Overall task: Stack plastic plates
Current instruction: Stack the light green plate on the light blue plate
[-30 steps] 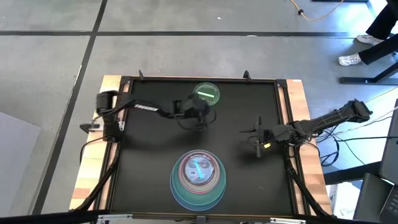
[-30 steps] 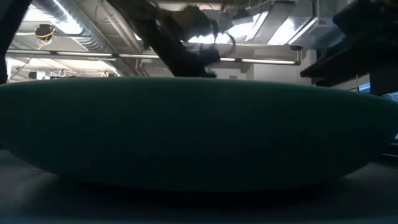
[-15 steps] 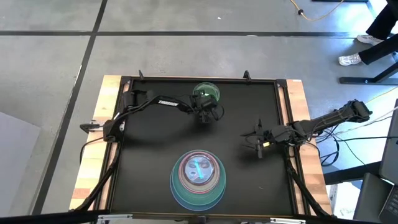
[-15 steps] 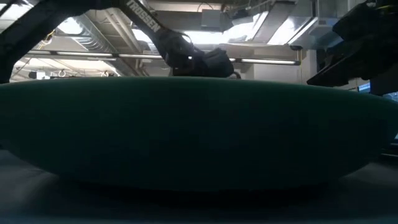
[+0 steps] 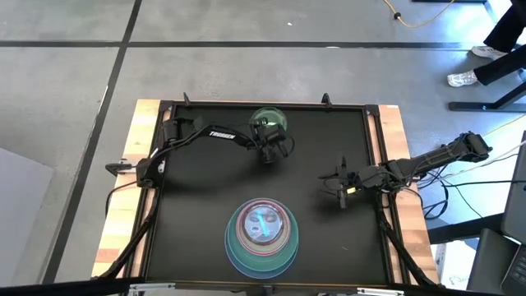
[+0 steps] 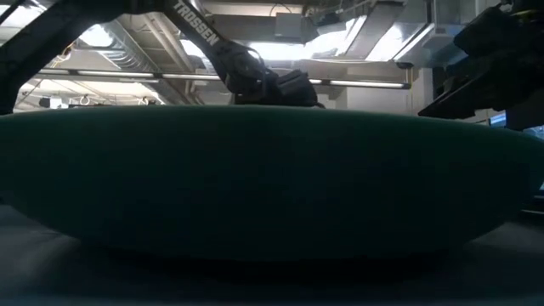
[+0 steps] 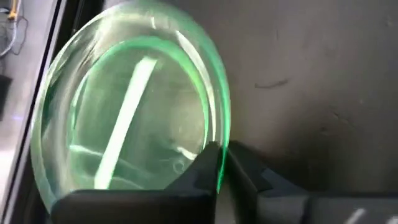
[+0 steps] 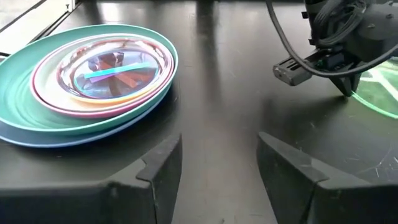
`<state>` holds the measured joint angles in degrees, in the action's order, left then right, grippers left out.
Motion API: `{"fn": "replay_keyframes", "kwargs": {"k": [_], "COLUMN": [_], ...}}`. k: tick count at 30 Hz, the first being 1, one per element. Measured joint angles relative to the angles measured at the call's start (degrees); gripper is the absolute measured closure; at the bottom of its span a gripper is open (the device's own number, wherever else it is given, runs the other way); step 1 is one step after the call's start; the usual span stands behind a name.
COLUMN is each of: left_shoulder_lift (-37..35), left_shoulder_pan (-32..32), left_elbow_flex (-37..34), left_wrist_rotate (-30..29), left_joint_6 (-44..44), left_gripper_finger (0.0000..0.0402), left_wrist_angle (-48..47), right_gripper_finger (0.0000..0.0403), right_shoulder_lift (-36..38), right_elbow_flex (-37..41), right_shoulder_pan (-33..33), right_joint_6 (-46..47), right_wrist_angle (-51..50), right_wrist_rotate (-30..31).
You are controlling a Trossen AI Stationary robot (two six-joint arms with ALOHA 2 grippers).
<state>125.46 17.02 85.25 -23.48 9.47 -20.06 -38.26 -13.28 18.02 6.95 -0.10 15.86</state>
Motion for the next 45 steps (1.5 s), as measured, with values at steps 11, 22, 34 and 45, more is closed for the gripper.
{"fn": "replay_keyframes", "kwargs": {"k": [11,22,34,45], "left_shoulder_lift": [-6.97,-20.47,-20.25,-13.37], "left_shoulder_pan": [-10.90,-32.25,-47.42,-46.88], "left_elbow_flex": [-0.13,-0.11,-0.02,-0.11], "left_wrist_rotate": [-3.94,7.05,12.72,9.58], "left_joint_6": [-2.87,-22.84,-32.17,-36.52], "left_gripper_finger": [0.0399,0.0399,0.0397,0.0372], "left_wrist_angle": [-6.63,-17.46,-9.44,-9.74], "right_gripper_finger": [0.0205,0.0205,0.0205,0.0205], "right_shoulder_lift": [0.02,-0.12,-0.13,-0.13], "right_elbow_flex": [0.00,-0.02,-0.02,-0.02], "right_shoulder_pan": [-0.02,-0.02,-0.02,-0.03], "right_joint_6": [-2.71,1.59,1.57,4.62], "right_wrist_angle": [0.28,-0.05,0.55,0.99], "right_wrist_rotate": [0.14,0.13,0.17,-0.90]}}
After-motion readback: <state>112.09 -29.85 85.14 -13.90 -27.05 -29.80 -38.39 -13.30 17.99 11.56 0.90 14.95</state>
